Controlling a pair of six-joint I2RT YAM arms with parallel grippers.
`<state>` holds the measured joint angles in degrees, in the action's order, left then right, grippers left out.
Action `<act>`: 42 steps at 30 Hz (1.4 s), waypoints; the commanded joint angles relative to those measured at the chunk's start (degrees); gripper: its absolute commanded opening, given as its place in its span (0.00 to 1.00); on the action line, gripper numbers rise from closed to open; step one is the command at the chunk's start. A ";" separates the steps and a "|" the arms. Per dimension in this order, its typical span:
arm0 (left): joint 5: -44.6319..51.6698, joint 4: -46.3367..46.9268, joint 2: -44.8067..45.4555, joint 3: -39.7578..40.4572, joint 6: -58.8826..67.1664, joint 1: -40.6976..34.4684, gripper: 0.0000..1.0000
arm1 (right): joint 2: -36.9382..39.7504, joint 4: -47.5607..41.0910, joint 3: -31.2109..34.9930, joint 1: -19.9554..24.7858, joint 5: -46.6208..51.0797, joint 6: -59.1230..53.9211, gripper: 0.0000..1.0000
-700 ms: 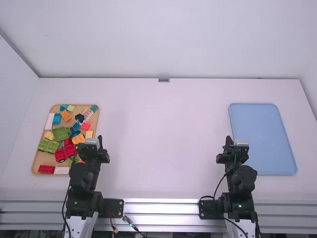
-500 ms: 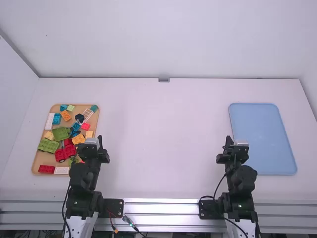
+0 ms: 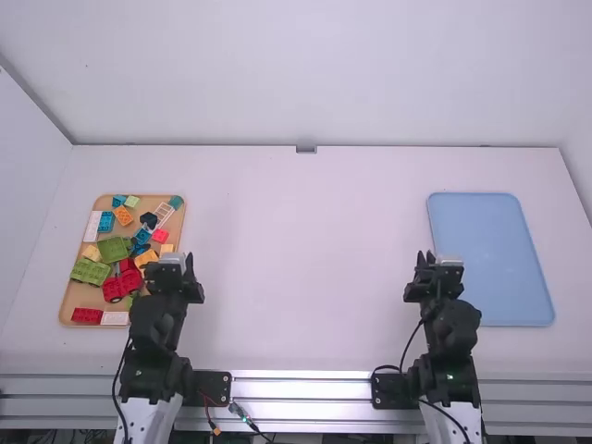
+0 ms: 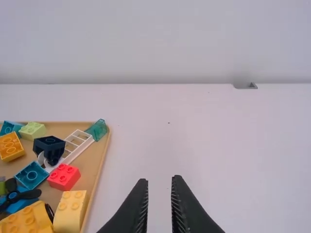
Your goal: Assemble lego blocks to make yellow taxi
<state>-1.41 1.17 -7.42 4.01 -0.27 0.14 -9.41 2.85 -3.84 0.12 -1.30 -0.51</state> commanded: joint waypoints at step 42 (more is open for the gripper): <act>-16.99 11.85 -50.32 39.88 -12.75 -2.46 0.90 | -53.50 16.03 -34.00 -4.75 -6.93 -5.03 0.90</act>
<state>-12.75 11.97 -56.51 41.82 -9.85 -1.93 -61.52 18.31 -35.03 -4.16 -7.62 -3.42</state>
